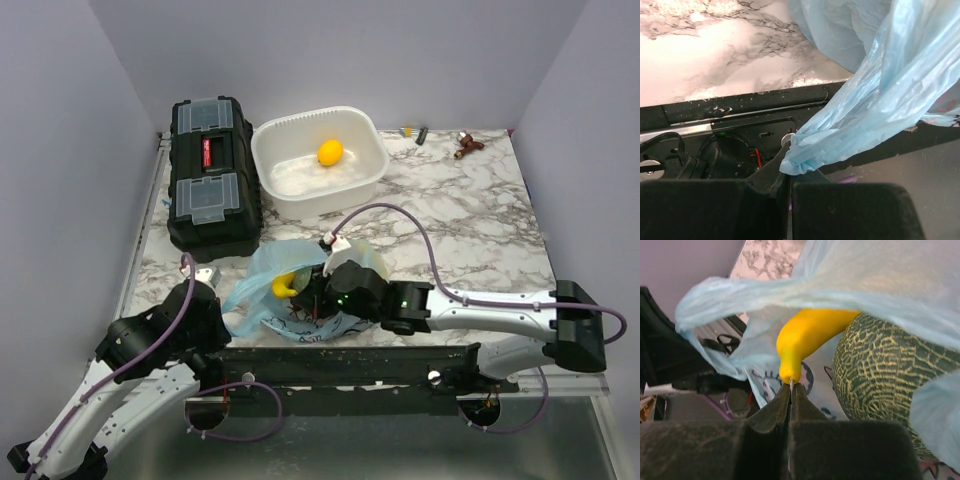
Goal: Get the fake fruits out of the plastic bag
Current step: Take out the fake fruit from the plastic bag.
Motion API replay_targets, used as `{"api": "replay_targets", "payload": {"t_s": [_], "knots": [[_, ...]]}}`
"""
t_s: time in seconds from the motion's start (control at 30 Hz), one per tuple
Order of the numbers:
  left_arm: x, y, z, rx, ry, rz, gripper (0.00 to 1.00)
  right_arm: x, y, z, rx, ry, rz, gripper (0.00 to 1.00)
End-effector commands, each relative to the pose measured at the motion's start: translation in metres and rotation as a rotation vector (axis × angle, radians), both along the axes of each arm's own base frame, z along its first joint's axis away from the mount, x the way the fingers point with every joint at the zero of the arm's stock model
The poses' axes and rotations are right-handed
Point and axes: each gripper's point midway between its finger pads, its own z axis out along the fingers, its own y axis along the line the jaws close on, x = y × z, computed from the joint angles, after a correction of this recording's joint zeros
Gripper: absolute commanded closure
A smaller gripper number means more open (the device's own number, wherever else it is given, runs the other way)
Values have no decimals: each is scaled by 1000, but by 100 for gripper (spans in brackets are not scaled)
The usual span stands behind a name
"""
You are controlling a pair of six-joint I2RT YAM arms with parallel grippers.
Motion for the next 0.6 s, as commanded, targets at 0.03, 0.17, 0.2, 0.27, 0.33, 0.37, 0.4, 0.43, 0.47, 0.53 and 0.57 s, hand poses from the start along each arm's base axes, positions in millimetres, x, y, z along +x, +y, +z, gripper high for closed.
{"api": "replay_targets", "payload": {"t_s": [0.03,0.17,0.2,0.27,0.33,0.37,0.4,0.43,0.47,0.53,0.57], "knots": [[14,3,15,-25,-77,78,100,-28,-33,0,-46,30,118,99],[23,-7,22,-65,-117,65,100,-44,-33,24,30,17,206,99],[24,-6,21,-53,-112,67,100,-45,-33,30,44,16,212,99],[24,-5,17,-23,-96,65,100,-46,-30,44,68,18,219,99],[24,-5,14,-3,-79,53,100,-49,-25,58,88,18,239,99],[25,-6,13,4,-74,49,100,-50,-23,68,106,17,252,99],[25,-6,12,10,-68,44,100,-52,-22,77,122,13,263,99],[25,-6,10,18,-64,42,100,-52,-21,85,136,8,265,99],[26,-6,10,22,-64,39,100,-52,-22,94,149,2,265,100],[27,-6,8,32,-57,36,100,-52,-22,114,181,-13,266,99],[27,-7,7,36,-51,30,100,-52,-22,123,197,-22,266,99]]}}
